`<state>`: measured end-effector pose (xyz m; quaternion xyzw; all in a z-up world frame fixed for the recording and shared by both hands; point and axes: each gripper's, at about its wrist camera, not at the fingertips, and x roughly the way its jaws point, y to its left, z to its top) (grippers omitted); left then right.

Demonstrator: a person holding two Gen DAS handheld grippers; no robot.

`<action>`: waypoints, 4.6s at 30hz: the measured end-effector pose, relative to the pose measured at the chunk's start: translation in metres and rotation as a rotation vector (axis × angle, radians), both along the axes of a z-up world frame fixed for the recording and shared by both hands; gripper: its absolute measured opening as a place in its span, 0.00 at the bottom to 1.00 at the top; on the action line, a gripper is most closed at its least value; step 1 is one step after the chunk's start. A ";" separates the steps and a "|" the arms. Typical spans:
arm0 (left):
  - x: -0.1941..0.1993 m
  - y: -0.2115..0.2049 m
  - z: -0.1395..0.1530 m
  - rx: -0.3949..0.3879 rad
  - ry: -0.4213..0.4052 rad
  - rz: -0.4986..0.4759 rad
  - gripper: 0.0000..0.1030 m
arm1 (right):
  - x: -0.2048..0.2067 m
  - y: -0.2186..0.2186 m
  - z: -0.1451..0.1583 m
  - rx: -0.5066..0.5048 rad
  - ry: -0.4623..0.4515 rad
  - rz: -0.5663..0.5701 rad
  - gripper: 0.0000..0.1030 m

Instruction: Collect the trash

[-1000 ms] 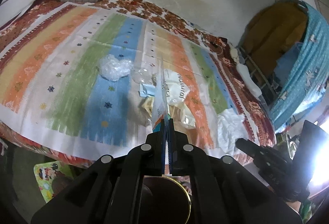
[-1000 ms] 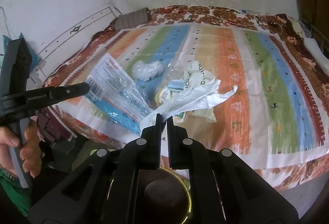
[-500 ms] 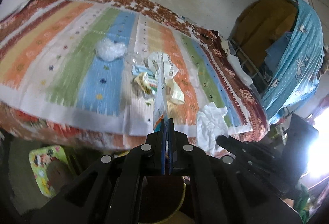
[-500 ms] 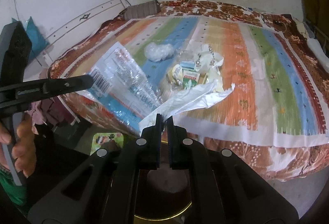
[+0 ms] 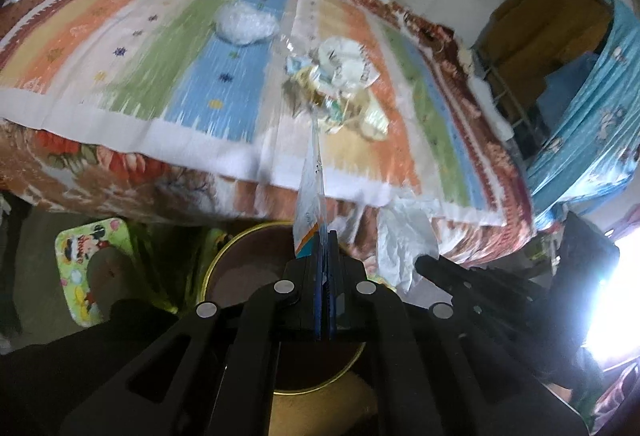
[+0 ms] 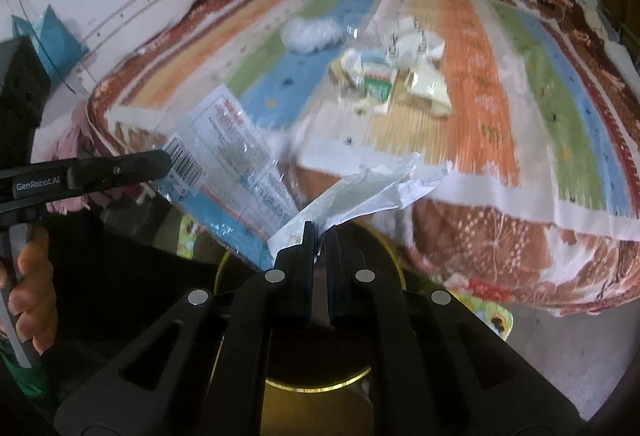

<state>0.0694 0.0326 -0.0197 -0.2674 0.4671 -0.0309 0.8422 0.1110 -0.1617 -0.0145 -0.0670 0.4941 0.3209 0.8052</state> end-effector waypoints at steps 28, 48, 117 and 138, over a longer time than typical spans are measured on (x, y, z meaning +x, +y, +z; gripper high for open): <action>0.025 0.015 -0.024 0.087 0.130 0.148 0.62 | 0.022 -0.008 -0.021 0.009 0.108 -0.071 0.51; 0.055 0.005 0.000 0.294 0.045 0.092 0.93 | 0.074 -0.022 0.025 0.070 0.010 -0.131 0.75; 0.243 0.019 -0.074 0.214 0.061 0.007 0.76 | 0.328 0.042 -0.074 0.126 0.186 -0.272 0.31; 0.251 0.007 -0.046 0.183 0.014 -0.026 0.14 | 0.313 0.050 -0.032 0.102 0.008 -0.217 0.05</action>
